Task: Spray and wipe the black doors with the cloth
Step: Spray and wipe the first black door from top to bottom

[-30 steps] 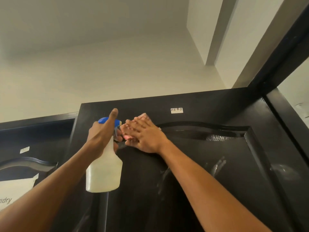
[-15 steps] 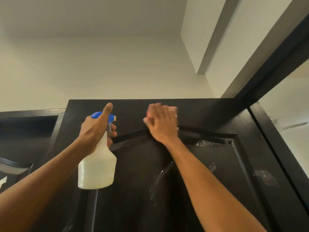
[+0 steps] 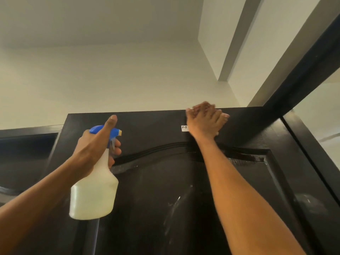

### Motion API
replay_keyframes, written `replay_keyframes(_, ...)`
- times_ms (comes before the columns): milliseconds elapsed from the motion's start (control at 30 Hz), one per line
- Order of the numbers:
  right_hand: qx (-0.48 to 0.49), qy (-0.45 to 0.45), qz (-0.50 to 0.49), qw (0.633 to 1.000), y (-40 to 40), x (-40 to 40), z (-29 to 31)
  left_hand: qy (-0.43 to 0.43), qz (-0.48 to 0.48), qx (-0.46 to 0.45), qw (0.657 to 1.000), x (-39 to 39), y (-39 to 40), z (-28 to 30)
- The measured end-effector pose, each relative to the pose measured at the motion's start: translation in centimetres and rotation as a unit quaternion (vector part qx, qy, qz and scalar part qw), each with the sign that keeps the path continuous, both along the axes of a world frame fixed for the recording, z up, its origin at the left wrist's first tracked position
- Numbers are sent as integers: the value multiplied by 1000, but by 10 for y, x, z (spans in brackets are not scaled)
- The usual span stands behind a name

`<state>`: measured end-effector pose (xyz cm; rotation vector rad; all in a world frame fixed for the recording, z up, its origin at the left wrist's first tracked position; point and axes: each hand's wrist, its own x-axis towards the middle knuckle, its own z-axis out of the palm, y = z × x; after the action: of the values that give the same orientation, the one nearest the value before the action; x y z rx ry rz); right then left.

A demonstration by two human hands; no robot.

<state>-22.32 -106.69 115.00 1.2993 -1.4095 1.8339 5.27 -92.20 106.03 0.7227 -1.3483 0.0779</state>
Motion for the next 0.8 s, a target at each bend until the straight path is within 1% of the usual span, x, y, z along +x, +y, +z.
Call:
replay_keyframes(33,-11,47,4,999,3,19,0,2,6,0,1000,0,-1,-1)
replay_keyframes(67,-30,121,-2,992,7,39,-3,2,10,-2,1000,1,-2,-1)
replay_keyframes(100,-49,216,-8,975,11,57,-9,3,14,-3,1000,0,-3,-1)
replay_keyframes(133,-66,321,-9,945,16,73,-17,7,17,-3,1000,-2,-4,-1)
replay_keyframes(200,-78,508,-11,857,21,91,-40,19,18,-4,1000,-5,-1,-1)
replay_keyframes(233,-83,567,-22,819,21,94,-53,24,17,-4,1000,-5,1,-1)
replay_keyframes(267,-89,598,-31,796,19,90,-62,27,19,-3,999,-4,3,-1)
replay_keyframes(300,-95,603,-33,791,15,82,-67,26,24,-2,999,-4,4,-2)
replay_keyframes(333,-106,591,-27,799,12,71,-71,24,33,-2,999,-2,6,-4)
replay_keyframes(367,-119,563,-24,817,9,57,-73,21,41,-1,999,1,7,-6)
replay_keyframes(400,-128,520,-24,844,4,42,-75,19,47,2,999,5,8,-8)
replay_keyframes(467,-130,400,-34,907,-6,13,-84,18,54,10,998,13,12,-14)
replay_keyframes(500,-124,336,-46,932,-10,2,-92,18,55,14,998,19,14,-19)
replay_keyframes(567,-106,216,-66,968,-15,-14,-110,14,54,22,998,29,19,-27)
replay_keyframes(633,-76,117,-60,988,-16,-16,-127,14,52,24,998,39,25,-33)
replay_keyframes(700,-52,40,-38,997,-9,1,-144,7,56,24,998,55,34,-35)
replay_keyframes(767,-55,4,-23,998,-2,34,-153,4,63,26,998,74,43,-35)
replay_keyframes(800,-68,12,-19,997,3,53,-154,3,63,25,998,82,46,-34)
